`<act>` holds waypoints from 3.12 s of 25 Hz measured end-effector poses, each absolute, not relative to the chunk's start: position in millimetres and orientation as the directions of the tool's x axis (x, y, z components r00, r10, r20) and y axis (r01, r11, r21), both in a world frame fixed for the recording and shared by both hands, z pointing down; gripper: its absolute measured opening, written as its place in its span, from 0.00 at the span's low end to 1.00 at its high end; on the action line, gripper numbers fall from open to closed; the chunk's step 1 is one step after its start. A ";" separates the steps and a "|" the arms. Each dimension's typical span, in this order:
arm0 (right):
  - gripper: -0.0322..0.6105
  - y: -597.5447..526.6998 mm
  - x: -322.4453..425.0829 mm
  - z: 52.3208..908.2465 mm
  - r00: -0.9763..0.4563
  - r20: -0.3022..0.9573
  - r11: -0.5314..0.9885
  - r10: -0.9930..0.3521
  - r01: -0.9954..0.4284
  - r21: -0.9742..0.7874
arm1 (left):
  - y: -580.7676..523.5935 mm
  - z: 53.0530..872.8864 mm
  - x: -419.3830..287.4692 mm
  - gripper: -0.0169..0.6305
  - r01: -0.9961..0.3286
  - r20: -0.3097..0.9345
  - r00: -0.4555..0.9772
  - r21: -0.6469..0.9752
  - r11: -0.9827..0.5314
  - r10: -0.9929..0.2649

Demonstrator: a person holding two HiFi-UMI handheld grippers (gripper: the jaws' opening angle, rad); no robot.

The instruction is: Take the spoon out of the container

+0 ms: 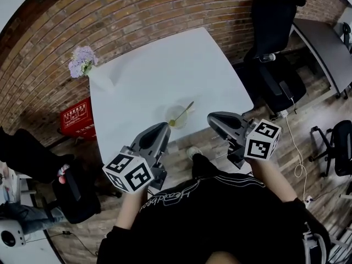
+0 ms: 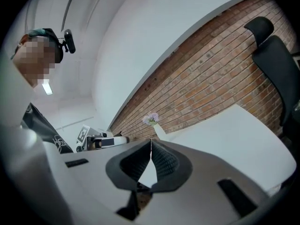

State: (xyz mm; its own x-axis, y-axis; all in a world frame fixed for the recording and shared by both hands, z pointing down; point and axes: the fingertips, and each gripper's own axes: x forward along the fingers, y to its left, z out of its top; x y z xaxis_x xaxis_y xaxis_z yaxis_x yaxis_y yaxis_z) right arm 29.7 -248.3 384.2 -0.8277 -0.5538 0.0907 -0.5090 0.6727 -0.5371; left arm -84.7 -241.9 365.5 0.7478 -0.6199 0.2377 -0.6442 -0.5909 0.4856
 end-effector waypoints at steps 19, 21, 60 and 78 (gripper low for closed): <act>0.05 -328.2 22.3 440.4 -0.849 0.164 0.660 -0.503 -0.500 -0.562 | -301.7 420.9 -96.7 0.03 -0.693 0.329 0.695 0.543 -0.474 -0.640; 0.05 -329.5 19.9 447.9 -0.851 0.170 0.654 -0.496 -0.495 -0.572 | -302.8 426.4 -99.1 0.03 -0.697 0.336 0.689 0.548 -0.462 -0.642; 0.11 -344.7 -27.7 536.9 -0.831 0.326 0.646 -0.451 -0.556 -0.523 | -287.4 479.7 -132.1 0.03 -0.734 0.421 0.628 0.601 -0.317 -0.655; 0.05 -341.9 -28.6 530.7 -0.816 0.344 0.658 -0.465 -0.579 -0.483 | -277.0 475.9 -134.2 0.03 -0.730 0.417 0.635 0.599 -0.329 -0.651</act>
State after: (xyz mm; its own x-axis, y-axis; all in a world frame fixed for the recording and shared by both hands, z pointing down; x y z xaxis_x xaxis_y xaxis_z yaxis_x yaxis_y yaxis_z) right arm -28.6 -341.9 530.7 -0.8157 -0.4655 0.3436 -0.5785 0.6575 -0.4826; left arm -134.2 -277.0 475.9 0.6346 -0.6510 0.4166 -0.7303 -0.3287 0.5989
